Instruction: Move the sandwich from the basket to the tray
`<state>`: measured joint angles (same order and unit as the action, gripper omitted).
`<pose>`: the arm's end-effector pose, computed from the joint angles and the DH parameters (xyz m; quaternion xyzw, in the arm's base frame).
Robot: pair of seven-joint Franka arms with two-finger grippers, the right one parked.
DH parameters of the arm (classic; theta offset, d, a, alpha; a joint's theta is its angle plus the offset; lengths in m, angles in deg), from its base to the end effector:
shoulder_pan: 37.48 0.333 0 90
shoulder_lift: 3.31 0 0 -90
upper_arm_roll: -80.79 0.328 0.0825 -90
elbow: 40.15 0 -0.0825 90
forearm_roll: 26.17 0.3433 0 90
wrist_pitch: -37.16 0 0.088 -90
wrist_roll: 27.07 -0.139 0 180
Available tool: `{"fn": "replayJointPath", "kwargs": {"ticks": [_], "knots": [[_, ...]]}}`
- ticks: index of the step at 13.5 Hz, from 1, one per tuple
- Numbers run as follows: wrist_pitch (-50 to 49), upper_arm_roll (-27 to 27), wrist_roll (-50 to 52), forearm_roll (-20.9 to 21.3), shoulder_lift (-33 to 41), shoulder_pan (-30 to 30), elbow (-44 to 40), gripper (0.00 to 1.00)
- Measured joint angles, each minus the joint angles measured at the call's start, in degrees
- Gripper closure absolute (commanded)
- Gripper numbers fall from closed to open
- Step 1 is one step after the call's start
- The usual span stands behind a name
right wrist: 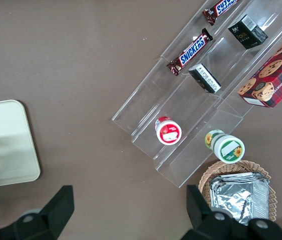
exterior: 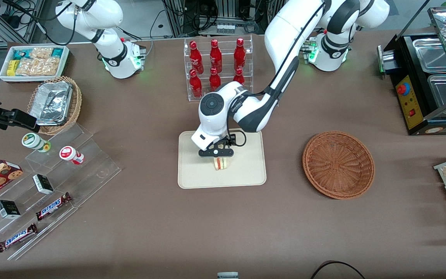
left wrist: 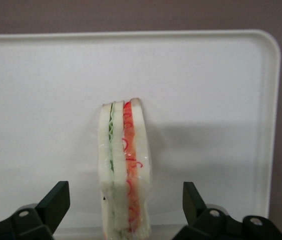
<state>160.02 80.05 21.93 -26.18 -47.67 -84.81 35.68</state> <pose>0.4833 -0.5349 0.2738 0.9997 0.0101 0.0120 0.0205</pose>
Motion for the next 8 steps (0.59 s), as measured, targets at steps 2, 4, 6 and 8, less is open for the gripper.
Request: {"fn": "replayJointPath", "kwargs": {"ticks": [2,4,6,8], "knots": [[-0.11,0.32,1.82,-0.08,2.29,0.77,-0.79,0.0],[-3.32,0.42,2.8,-0.1,5.86,2.44,-0.92,0.0],[-9.03,0.59,3.01,-0.1,9.46,4.34,-0.85,0.0],[-12.73,0.74,3.01,-0.1,13.37,7.11,0.17,0.0]]}}
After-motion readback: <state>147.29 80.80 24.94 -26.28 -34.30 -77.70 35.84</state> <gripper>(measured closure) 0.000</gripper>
